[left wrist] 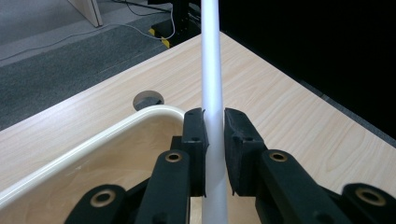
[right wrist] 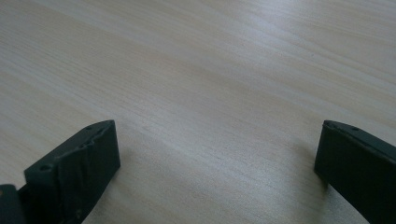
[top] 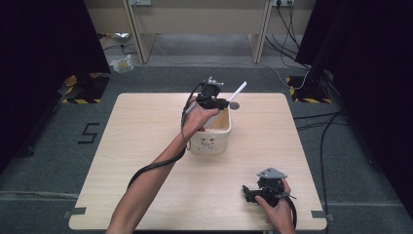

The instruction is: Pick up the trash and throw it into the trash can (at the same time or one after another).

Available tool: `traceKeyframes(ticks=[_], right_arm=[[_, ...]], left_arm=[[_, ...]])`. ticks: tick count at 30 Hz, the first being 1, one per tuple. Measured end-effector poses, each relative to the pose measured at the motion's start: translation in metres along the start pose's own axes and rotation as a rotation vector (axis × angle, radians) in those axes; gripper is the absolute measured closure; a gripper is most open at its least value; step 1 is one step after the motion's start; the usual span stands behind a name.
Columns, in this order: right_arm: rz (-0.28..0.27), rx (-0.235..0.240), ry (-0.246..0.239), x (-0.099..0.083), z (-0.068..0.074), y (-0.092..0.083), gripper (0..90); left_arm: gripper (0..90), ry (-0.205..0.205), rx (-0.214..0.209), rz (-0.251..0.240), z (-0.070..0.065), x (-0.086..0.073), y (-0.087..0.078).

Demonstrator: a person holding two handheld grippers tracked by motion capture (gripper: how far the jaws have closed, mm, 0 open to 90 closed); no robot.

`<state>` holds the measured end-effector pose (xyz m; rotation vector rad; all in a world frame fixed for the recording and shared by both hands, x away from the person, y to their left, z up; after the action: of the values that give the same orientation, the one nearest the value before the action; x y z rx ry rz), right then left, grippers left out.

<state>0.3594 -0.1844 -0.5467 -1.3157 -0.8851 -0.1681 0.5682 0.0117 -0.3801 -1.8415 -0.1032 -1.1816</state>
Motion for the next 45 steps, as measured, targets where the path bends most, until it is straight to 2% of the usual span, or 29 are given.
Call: traceKeyframes(ticks=[16,24,30,36,41,45], right_arm=[[-0.004,0.000,0.001,0.000,0.000,0.000,0.2],[-0.003,0.000,0.001,0.000,0.000,0.000,0.3],[-0.003,0.000,0.001,0.000,0.000,0.000,0.2],[-0.003,-0.001,-0.001,0.000,0.000,0.000,0.3],[-0.003,-0.001,-0.001,0.000,0.000,0.000,0.3],[-0.002,-0.001,-0.003,0.000,0.000,0.000,0.3]], left_arm=[[76.6,-0.002,0.019,0.068,0.005,-0.008,0.009],[71.4,0.005,0.031,0.051,0.006,-0.006,0.001],[63.4,0.008,0.027,0.046,0.007,-0.006,-0.007],[50.1,-0.001,0.017,0.044,0.009,-0.009,-0.016],[41.6,-0.026,0.012,0.037,0.014,-0.013,-0.026],[36.4,-0.030,0.005,0.027,0.017,-0.017,-0.036]])
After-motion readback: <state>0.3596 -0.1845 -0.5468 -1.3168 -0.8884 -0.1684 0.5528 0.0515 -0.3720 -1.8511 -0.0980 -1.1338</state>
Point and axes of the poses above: each handheld gripper's, and its own axes: y roughly forward along the jaws, x roughly out of its top, z roughly to its left, the point moved 4 cm from there along y, roughly forward along the jaws, and after that the axes turned 4 degrees about z, right-handed, at the moved point
